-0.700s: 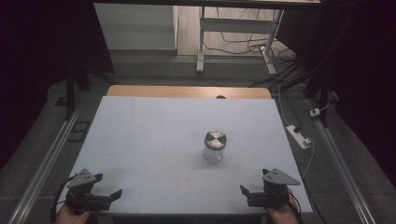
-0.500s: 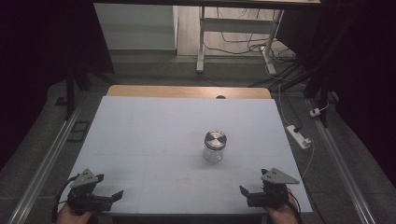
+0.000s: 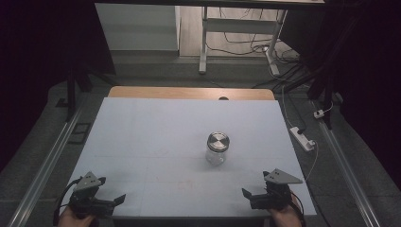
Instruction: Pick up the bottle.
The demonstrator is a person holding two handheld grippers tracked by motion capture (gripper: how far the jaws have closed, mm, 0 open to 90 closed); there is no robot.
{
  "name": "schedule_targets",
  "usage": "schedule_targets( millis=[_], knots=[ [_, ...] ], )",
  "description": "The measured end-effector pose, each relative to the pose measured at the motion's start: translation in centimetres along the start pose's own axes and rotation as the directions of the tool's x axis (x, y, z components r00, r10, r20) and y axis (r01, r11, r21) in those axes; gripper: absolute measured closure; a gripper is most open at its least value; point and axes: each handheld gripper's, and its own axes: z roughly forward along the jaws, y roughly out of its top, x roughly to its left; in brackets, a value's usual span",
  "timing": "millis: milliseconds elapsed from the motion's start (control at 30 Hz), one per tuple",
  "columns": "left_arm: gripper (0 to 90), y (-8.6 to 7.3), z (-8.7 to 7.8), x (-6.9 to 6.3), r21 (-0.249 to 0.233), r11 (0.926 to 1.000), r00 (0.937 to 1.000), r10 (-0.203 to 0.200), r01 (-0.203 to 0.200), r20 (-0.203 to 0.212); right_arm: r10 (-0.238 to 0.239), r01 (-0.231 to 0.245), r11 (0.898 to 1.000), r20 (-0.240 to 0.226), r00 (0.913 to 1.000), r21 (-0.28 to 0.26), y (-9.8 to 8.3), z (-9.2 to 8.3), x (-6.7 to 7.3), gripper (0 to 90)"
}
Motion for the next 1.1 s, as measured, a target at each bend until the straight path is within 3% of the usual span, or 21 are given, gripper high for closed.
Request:
schedule_targets(
  millis=[300,400,867,1100],
  knots=[
    [0.6,0.0,0.1,-0.2,0.005,0.9999,0.9999,0.014,-0.014,-0.007,-0.008,0.008,1.000,-0.009,0.9999,0.009,0.1,0.1,0.0,0.0],
    [0.5,0.0,0.1,-0.1,0.005,0.9999,0.9999,0.011,-0.011,-0.006,0.008,-0.008,1.000,-0.048,0.9988,-0.010,0.3,0.1,0.2,0.0],
    [0.7,0.1,0.1,-0.1,0.015,0.9999,1.0000,0.005,-0.005,-0.007,-0.029,0.027,0.999,-0.062,0.9977,-0.033,1.0,0.4,0.7,0.0],
    [0.9,0.1,0.2,0.0,0.018,0.9998,1.0000,0.002,-0.002,-0.006,-0.046,0.042,0.998,-0.094,0.9946,-0.046,1.9,1.4,0.8,0.0]
  ],
)
